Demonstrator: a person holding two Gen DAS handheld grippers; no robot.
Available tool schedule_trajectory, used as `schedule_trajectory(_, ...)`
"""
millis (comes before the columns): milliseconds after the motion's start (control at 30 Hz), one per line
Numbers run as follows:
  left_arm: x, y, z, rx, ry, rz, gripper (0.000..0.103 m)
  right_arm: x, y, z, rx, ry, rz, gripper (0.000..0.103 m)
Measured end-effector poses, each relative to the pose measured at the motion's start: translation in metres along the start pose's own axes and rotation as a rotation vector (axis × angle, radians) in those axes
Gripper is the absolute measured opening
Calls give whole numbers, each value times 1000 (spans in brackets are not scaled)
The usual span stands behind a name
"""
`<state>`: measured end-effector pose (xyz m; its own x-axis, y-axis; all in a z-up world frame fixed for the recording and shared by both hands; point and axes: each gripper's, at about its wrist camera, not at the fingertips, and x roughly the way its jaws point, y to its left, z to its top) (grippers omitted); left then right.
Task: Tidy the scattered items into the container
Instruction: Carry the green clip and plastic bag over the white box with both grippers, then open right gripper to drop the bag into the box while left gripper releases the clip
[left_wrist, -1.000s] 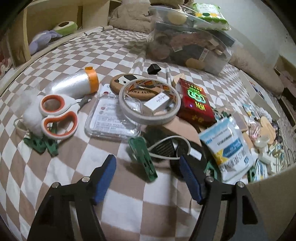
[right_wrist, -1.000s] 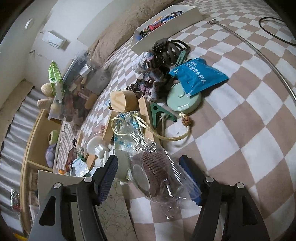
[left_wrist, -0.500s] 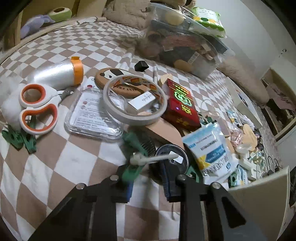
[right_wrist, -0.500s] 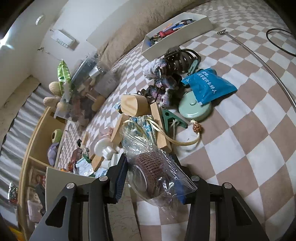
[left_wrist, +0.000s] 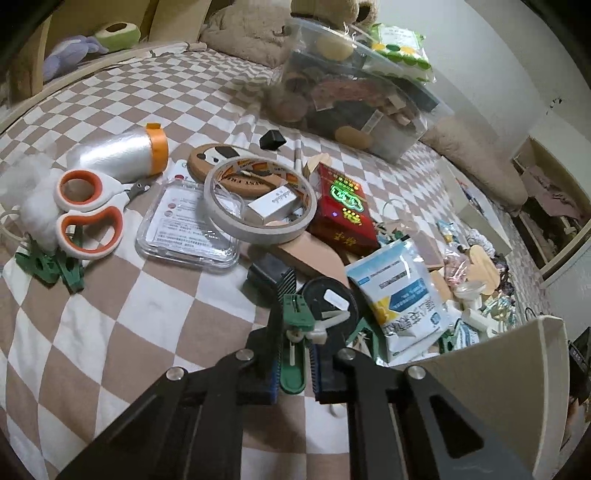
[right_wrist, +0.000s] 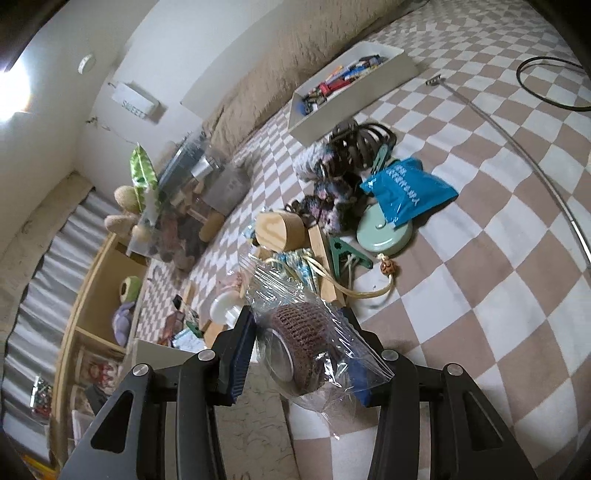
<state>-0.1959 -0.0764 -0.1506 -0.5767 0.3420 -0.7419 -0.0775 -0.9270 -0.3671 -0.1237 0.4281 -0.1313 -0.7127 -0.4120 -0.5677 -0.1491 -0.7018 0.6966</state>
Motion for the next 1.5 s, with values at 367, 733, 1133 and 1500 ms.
schedule_trajectory(367,-39,-5,-4,-10,-102,-60,13,-40,13,-5,7,-74,110,46)
schedule_trajectory(733,-81,-32,-17,31,-177,-120,13,-71,54,-26,-145,-125,104,46)
schedule_trajectory(1133,-109,-74,-22,148,-220,-204,13,-82,132,-55,-428,-148,46,46)
schedule_trajectory(1500,-112,-113,-36,279,-195,-268,13,-44,189,-79,-732,-94,-197,46)
